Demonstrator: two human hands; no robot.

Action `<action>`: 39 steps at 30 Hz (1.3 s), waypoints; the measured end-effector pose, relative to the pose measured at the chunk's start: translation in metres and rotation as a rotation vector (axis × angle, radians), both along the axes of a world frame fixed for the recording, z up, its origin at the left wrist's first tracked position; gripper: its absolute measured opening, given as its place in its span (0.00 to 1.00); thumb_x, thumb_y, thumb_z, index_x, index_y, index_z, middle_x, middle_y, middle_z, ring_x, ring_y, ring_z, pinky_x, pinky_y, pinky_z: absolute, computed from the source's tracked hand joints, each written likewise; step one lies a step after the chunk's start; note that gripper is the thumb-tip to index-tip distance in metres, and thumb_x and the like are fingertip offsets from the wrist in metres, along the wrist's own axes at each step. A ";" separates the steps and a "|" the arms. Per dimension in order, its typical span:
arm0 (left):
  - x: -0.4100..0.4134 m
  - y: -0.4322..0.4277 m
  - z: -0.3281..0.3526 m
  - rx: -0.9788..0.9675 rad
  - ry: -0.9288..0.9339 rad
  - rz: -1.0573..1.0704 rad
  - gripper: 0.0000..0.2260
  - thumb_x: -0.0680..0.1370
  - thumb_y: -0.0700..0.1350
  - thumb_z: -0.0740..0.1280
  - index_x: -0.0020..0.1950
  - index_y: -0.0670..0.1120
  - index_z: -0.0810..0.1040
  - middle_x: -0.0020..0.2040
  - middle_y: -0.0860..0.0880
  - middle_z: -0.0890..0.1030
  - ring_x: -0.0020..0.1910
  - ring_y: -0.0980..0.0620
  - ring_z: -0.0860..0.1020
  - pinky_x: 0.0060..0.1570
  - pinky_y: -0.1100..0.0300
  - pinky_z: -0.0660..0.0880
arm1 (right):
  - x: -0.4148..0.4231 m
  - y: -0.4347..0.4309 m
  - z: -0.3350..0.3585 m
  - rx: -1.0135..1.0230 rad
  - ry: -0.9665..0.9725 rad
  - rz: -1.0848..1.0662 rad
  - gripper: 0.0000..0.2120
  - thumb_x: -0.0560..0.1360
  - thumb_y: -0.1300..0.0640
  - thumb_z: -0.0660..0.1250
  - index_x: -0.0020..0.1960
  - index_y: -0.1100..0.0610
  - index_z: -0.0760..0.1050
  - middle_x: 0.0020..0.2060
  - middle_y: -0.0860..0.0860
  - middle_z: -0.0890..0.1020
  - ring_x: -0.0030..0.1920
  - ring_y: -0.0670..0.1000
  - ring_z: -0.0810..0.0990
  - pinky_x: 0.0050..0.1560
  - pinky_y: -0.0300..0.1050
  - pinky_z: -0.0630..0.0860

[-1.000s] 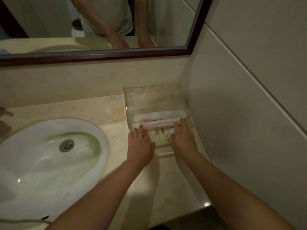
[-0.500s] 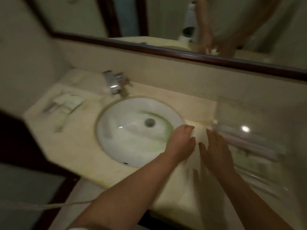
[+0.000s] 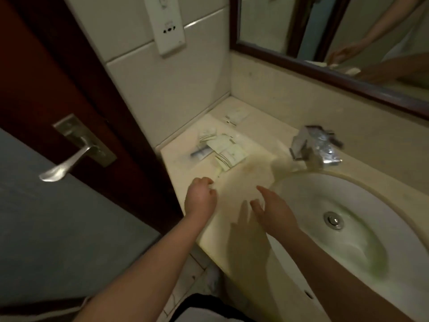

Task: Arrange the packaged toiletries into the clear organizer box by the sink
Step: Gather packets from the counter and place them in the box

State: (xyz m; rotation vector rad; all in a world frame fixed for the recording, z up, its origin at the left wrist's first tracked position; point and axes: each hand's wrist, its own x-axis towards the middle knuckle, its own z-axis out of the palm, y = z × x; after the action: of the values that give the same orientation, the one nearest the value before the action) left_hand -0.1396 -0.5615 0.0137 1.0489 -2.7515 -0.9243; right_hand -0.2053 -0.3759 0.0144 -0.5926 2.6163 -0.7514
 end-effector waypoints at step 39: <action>-0.013 -0.139 0.025 0.450 -0.323 -0.205 0.10 0.73 0.38 0.63 0.52 0.46 0.78 0.43 0.46 0.83 0.40 0.48 0.83 0.36 0.56 0.79 | -0.092 -0.235 0.017 -0.045 0.285 0.381 0.15 0.72 0.55 0.64 0.58 0.54 0.76 0.48 0.53 0.81 0.52 0.55 0.72 0.50 0.50 0.70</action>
State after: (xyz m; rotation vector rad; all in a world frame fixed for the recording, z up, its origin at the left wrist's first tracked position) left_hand -0.1529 -0.7007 0.0387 1.0629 -3.0342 -1.5913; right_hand -0.2971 -0.6109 0.0316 -1.2485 2.6149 -0.6424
